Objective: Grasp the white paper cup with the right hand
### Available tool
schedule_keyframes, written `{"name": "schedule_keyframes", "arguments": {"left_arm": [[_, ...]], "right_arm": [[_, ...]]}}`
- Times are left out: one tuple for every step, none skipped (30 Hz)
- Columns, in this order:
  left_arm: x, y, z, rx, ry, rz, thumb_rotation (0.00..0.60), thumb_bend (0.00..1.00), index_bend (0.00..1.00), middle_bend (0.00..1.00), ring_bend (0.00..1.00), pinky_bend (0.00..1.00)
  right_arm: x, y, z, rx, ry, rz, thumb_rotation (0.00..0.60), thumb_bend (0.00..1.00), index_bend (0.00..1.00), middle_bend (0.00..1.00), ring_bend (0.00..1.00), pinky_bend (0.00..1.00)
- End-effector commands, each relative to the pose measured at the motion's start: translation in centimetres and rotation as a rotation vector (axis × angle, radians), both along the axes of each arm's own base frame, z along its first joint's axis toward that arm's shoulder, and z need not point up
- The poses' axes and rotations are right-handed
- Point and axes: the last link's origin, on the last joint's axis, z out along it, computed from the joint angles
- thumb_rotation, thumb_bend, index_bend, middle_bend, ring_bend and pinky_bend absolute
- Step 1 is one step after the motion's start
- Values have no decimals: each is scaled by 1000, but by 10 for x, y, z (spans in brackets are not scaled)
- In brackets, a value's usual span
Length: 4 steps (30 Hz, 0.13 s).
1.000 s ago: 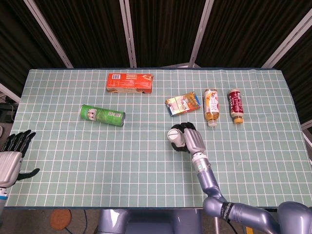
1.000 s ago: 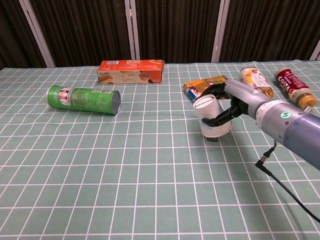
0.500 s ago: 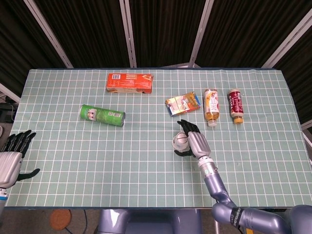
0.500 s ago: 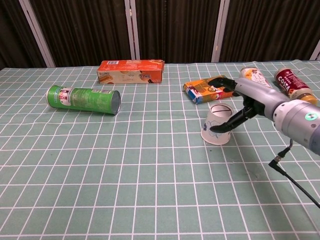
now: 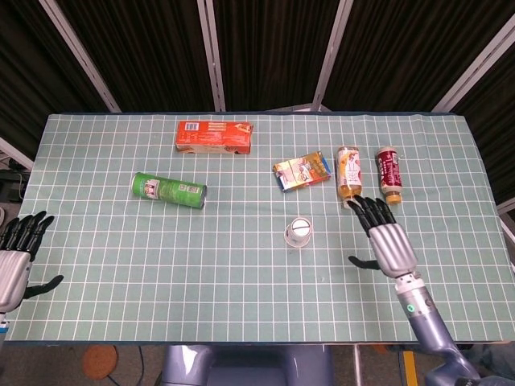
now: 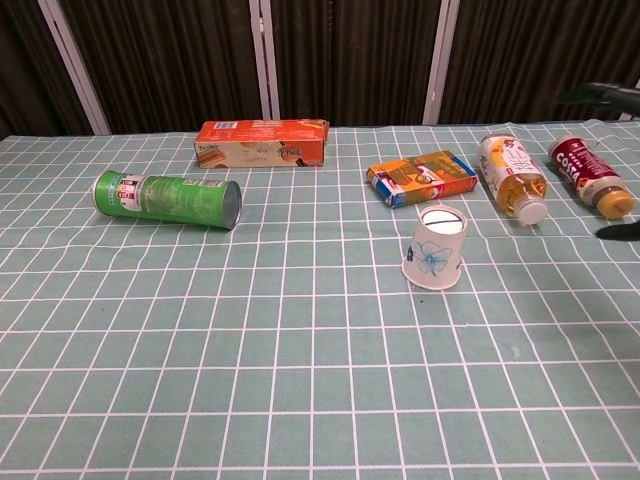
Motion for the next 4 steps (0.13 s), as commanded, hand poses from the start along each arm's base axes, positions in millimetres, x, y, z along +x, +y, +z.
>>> {"name": "schedule_keyframes", "arguments": {"left_arm": [[-1, 0, 0, -2, -1, 0, 600, 0, 0, 0, 0, 0], [-1, 0, 0, -3, -2, 0, 600, 0, 0, 0, 0, 0], [-1, 0, 0, -3, -3, 1, 600, 0, 0, 0, 0, 0], [-2, 0, 0, -3, -4, 2, 600, 0, 0, 0, 0, 0]], "right_arm": [[-34, 32, 24, -50, 50, -26, 600, 0, 0, 0, 0, 0], [-37, 35, 26, -53, 52, -34, 600, 0, 0, 0, 0, 0], [-40, 37, 28, -56, 54, -45, 600, 0, 0, 0, 0, 0], [-42, 40, 30, -59, 54, -56, 600, 0, 0, 0, 0, 0]]}}
